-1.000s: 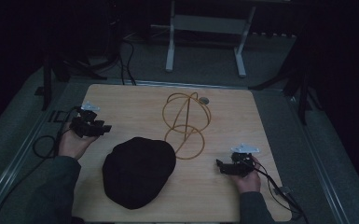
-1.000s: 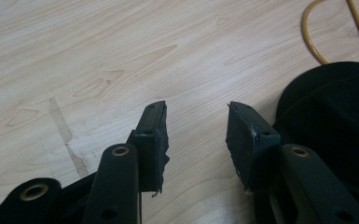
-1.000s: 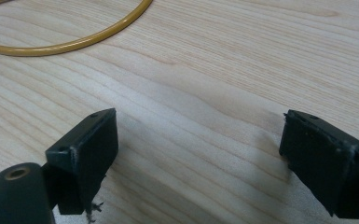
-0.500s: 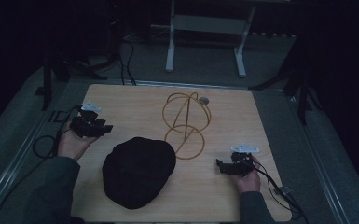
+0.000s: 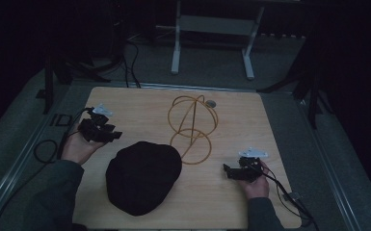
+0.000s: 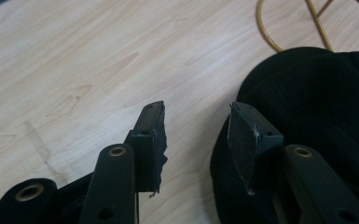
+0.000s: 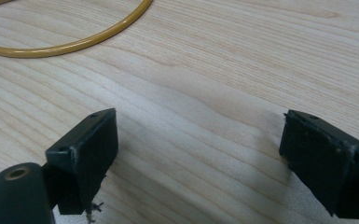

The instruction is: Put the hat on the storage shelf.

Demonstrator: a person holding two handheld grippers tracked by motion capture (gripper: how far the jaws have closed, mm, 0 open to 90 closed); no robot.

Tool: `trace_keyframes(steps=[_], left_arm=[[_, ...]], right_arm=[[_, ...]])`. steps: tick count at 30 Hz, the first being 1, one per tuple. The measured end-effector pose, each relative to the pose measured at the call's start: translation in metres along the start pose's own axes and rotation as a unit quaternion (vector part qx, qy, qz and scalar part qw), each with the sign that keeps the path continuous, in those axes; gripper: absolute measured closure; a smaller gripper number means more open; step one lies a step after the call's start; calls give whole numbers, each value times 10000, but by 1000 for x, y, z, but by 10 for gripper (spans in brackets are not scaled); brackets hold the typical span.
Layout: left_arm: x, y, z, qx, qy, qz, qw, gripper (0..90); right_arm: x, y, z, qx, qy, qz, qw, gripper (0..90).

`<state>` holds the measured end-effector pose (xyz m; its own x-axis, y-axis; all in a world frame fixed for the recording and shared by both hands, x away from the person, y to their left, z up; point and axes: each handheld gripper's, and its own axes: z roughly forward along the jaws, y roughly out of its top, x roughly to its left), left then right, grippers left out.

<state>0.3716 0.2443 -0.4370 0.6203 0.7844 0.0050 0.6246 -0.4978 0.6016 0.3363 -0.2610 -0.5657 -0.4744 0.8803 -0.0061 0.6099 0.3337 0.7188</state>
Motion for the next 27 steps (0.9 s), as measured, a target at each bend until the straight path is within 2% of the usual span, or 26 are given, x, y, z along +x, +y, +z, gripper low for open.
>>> trace_keyframes(steps=[7, 10, 12, 18, 24, 27], left_arm=[[-2, 1, 13, 284, -262, 134, 9992, 561], [-1, 1, 15, 337, -351, 144, 9987, 561], [-1, 1, 20, 357, -505, 148, 9980, 560], [-2, 1, 28, 490, -696, 162, 9962, 542], [-3, -1, 36, 686, -800, 169, 9943, 538], [-5, -2, 42, 781, -784, 244, 9936, 538]], right_arm=[[0, 0, 0, -3, 6, 2, 10000, 115], [0, 0, 0, -5, 7, 3, 10000, 115], [0, 0, 0, -2, 6, 3, 10000, 115], [0, 0, 0, -2, 8, 3, 10000, 115], [0, 0, 0, -3, 6, 3, 10000, 115], [0, 0, 0, -2, 8, 3, 10000, 115]])
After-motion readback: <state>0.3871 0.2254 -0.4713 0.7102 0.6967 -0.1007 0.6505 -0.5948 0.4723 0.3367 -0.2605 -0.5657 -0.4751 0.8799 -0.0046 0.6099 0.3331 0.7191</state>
